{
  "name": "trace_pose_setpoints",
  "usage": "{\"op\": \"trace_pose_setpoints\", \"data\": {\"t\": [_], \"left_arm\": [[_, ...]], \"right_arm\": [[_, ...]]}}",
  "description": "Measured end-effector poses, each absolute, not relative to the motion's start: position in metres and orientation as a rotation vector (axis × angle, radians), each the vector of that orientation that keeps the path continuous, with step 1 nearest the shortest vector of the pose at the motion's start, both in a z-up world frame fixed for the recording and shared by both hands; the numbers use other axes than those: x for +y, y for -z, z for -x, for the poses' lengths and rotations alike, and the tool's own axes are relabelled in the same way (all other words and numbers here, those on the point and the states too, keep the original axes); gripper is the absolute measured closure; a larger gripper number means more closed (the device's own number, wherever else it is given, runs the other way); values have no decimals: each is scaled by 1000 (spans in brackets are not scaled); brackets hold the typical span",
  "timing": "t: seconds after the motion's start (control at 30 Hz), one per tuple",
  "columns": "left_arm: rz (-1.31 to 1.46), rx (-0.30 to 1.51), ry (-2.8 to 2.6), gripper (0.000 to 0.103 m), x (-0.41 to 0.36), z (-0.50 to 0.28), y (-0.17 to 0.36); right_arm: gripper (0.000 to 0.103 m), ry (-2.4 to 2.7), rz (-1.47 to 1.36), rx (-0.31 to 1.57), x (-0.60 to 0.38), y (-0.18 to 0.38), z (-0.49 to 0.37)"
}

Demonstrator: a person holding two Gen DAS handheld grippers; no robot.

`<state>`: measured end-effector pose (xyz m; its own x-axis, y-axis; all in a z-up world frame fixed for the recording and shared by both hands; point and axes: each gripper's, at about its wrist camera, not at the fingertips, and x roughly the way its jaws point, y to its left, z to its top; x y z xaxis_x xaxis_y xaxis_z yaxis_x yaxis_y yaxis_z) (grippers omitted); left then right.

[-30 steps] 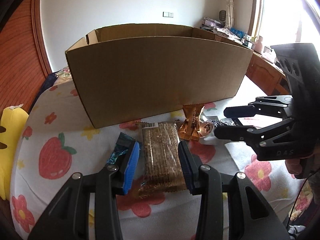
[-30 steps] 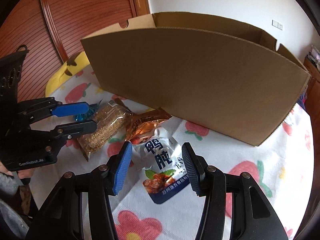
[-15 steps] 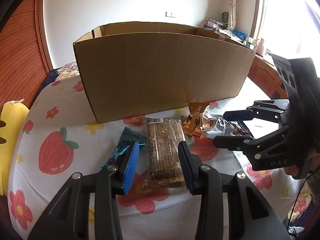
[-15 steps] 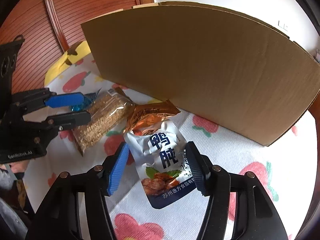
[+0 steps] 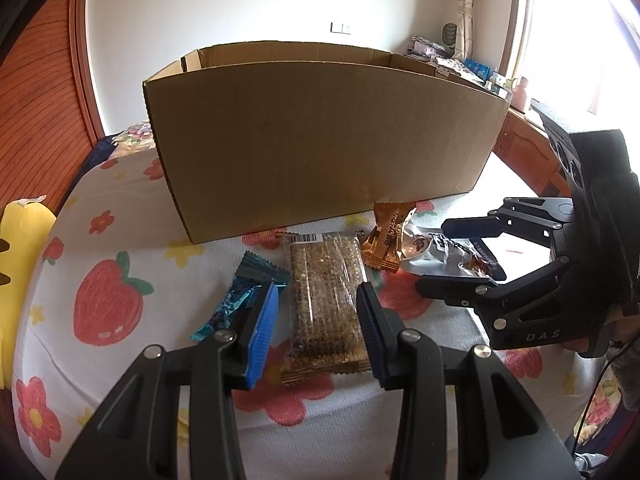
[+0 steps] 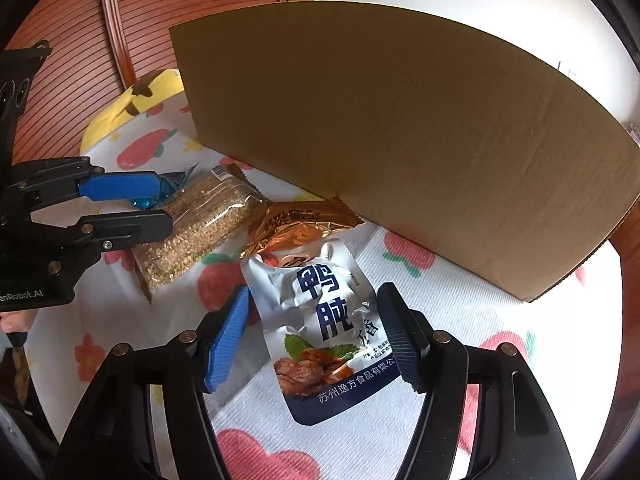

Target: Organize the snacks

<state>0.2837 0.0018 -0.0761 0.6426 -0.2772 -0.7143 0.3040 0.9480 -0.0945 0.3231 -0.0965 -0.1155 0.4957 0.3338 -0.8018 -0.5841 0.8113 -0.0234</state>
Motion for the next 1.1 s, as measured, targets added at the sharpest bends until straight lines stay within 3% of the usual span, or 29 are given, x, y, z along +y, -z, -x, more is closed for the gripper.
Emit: {"op": "trace_pose_setpoints", "data": {"t": [0.23, 1.1], "left_arm": [[-36, 818, 348, 63, -2, -285, 76], [-165, 908, 273, 54, -42, -316, 91]], "right_arm": [[44, -562, 316, 908, -97, 113, -315], [42, -526, 290, 882, -124, 112, -275]]}}
